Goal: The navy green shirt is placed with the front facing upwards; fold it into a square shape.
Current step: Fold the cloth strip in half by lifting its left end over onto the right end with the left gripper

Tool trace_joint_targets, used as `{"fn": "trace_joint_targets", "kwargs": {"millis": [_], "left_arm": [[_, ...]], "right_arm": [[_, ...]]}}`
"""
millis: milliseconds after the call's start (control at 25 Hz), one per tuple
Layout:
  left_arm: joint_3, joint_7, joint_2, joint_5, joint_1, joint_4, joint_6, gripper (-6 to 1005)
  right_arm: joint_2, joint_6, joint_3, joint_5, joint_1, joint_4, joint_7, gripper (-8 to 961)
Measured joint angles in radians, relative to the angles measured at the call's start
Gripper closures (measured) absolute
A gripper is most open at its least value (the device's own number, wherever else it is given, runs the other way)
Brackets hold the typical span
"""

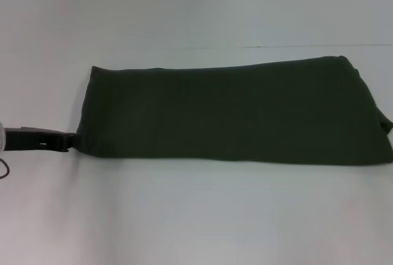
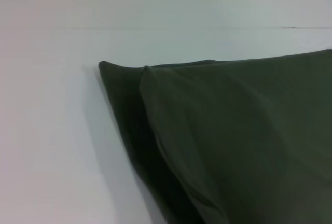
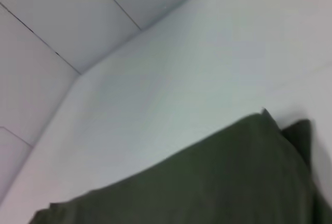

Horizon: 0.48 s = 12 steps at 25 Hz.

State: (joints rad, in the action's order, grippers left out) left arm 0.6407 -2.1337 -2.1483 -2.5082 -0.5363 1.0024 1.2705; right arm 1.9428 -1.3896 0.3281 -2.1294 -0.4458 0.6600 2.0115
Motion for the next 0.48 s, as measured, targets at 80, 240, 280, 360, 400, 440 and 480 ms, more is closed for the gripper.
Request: {"fn": "trace_joint_targets", "kwargs": {"millis": [80, 240, 280, 360, 400, 440, 480], "left_arm": [[0.004, 0.000, -0.003, 0.000, -0.005, -0.004, 0.001, 1001], [0.008, 0.000, -0.010, 0.001, -0.012, -0.007, 0.000, 1001], [0.008, 0.000, -0.011, 0.001, -0.012, -0.007, 0.000, 1001], [0.008, 0.000, -0.012, 0.002, -0.012, -0.007, -0.001, 1001], [0.007, -0.001, -0.012, 0.002, -0.013, -0.007, -0.001, 1000], [0.005, -0.005, -0.013, 0.003, -0.013, -0.006, -0.002, 1000], [0.003, -0.014, -0.013, 0.003, -0.012, -0.004, -0.005, 1000]], "right_arm": [[0.001, -0.004, 0.002, 0.018, 0.000, -0.005, -0.013, 340], [0.010, -0.004, 0.003, 0.034, -0.007, -0.009, -0.044, 248], [0.012, -0.004, 0.002, 0.034, -0.009, -0.009, -0.051, 225], [0.018, -0.004, 0.003, 0.035, -0.014, -0.010, -0.065, 186], [0.021, -0.003, 0.004, 0.035, -0.015, -0.010, -0.071, 167], [0.023, -0.001, 0.005, 0.035, -0.016, -0.010, -0.076, 147], [0.025, 0.000, 0.005, 0.035, -0.017, -0.010, -0.082, 128]]}}
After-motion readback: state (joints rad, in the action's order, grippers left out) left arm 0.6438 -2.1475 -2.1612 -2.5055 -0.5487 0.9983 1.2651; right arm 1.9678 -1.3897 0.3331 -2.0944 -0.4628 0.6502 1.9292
